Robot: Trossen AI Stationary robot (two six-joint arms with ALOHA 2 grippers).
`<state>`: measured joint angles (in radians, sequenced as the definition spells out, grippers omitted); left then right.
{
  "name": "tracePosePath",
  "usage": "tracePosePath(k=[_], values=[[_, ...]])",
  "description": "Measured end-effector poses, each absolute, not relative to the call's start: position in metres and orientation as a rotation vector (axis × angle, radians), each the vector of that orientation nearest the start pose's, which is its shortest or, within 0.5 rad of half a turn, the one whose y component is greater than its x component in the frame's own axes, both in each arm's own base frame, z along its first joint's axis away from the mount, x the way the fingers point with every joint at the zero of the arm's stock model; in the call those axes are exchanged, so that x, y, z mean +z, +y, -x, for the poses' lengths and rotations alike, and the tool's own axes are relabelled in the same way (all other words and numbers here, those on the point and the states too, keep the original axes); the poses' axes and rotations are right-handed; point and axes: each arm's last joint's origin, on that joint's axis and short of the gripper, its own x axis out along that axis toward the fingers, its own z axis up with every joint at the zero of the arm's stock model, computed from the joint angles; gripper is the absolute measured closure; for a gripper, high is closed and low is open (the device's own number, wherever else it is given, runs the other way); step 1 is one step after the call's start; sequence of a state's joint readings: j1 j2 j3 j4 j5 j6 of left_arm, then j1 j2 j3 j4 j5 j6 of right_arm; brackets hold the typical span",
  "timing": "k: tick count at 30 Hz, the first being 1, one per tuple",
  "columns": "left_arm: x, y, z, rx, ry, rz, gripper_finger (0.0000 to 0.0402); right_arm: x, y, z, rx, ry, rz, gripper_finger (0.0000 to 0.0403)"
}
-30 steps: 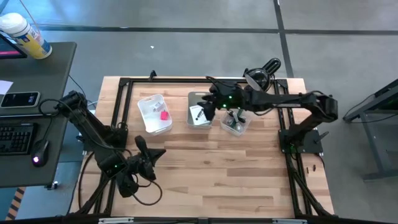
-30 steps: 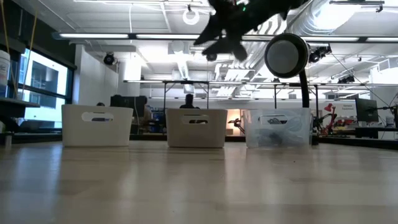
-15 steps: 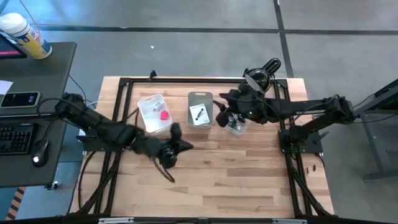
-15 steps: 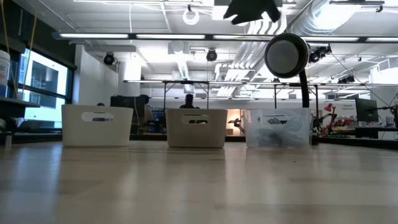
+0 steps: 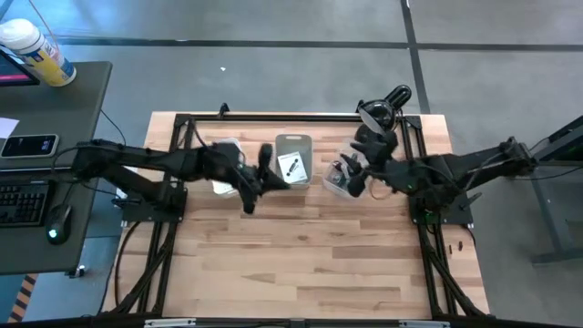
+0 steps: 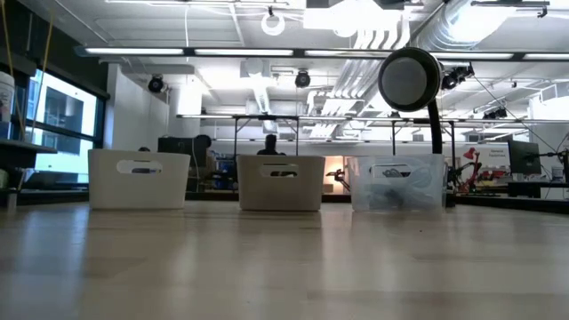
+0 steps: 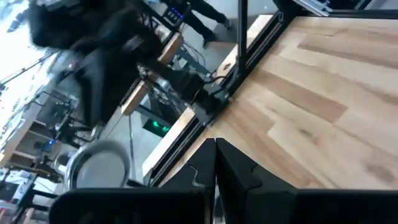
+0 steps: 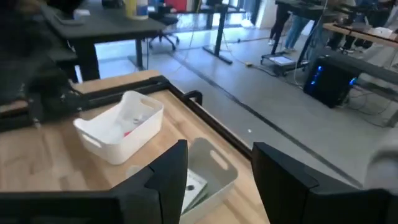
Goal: Pick and place items into bin
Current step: Return to Home Position
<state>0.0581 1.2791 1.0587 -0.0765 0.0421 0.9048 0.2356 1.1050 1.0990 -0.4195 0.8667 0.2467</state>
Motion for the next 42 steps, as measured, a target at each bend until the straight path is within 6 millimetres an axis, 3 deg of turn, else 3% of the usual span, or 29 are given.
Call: tracePosePath(k=[7, 12, 21, 30, 36, 42], values=[[0.313, 0.047, -0.235, 0.042, 0.188, -0.799, 0.0401, 0.312, 0.042, -0.187, -0.536, 0.126, -0.107, 0.0236], [0.291, 0.059, -0.203, 0.086, 0.074, -0.715, 0.0401, 0.274, 0.023, -0.164, -0.400, 0.015, -0.173, 0.0236], [0.269, 0.072, -0.184, -0.024, -0.071, -0.674, 0.0401, 0.234, -0.012, -0.129, -0.149, -0.054, -0.256, 0.0235], [0.244, 0.074, -0.156, 0.014, -0.123, -0.661, 0.0401, 0.223, -0.026, -0.110, -0.113, -0.090, -0.266, 0.0235], [0.228, 0.060, -0.135, 0.033, -0.165, -0.601, 0.0401, 0.219, -0.026, -0.105, -0.150, -0.055, -0.274, 0.0235], [0.220, 0.038, -0.126, 0.113, -0.200, -0.573, 0.0401, 0.221, -0.023, -0.102, -0.223, -0.085, -0.266, 0.0235]])
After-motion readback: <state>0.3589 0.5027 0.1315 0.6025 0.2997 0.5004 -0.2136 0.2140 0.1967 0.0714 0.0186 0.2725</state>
